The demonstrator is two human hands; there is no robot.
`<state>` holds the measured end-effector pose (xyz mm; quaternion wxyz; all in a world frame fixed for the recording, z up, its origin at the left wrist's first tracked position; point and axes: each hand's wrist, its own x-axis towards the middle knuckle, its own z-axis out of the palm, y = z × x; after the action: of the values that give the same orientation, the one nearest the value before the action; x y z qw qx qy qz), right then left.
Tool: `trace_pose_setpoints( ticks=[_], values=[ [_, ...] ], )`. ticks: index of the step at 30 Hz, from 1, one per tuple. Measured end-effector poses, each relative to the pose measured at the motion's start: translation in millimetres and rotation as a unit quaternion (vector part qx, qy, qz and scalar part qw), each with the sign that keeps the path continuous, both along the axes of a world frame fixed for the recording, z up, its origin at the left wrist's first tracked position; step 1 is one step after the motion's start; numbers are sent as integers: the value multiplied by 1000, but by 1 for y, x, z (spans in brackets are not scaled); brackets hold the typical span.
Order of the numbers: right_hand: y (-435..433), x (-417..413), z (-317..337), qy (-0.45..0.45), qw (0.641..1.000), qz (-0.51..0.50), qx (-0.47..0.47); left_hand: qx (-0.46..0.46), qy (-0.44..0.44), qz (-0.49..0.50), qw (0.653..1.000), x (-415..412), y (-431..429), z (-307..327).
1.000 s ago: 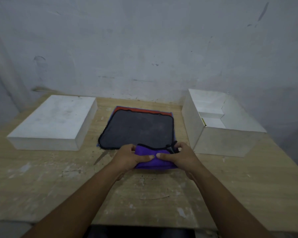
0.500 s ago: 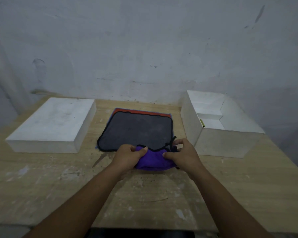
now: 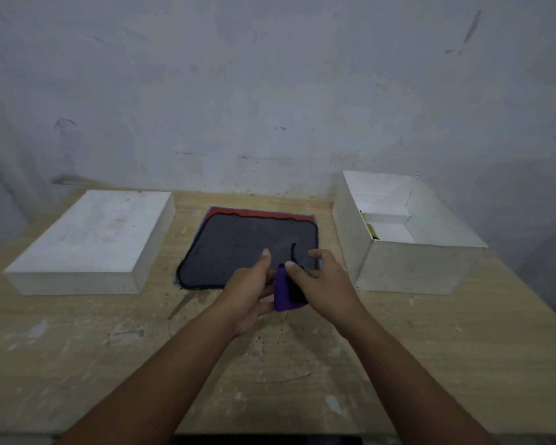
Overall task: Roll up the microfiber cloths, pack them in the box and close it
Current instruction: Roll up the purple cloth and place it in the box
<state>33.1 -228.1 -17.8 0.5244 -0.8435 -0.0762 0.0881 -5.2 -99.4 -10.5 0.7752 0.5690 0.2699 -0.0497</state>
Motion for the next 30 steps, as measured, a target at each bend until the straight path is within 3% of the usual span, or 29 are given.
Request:
trace_pose_setpoints(
  ticks=[4, 7, 10, 13, 16, 23, 30],
  values=[
    [-1, -1, 1, -9, 1000, 17, -4, -111, -15, -19, 994, 1, 3, 7],
    [-9, 6, -2, -6, 1000, -11, 9, -146, -25, -41, 988, 6, 7, 7],
    [-24, 18, 6, 73, 988, -9, 136, -105, -52, -40, 992, 11, 8, 9],
    [-37, 22, 24, 126, 960, 29, 248, 16, -75, -30, 997, 17, 3, 10],
    [-48, 29, 33, 156, 934, 49, 317, 26, -95, -104, 990, 23, -5, 13],
    [-79, 50, 50, 190, 939, 56, 282, 99, -184, -102, 973, 53, -26, 25],
    [-118, 91, 72, 133, 957, 26, 257, 114, -185, -105, 970, 107, -57, 32]
  ],
)
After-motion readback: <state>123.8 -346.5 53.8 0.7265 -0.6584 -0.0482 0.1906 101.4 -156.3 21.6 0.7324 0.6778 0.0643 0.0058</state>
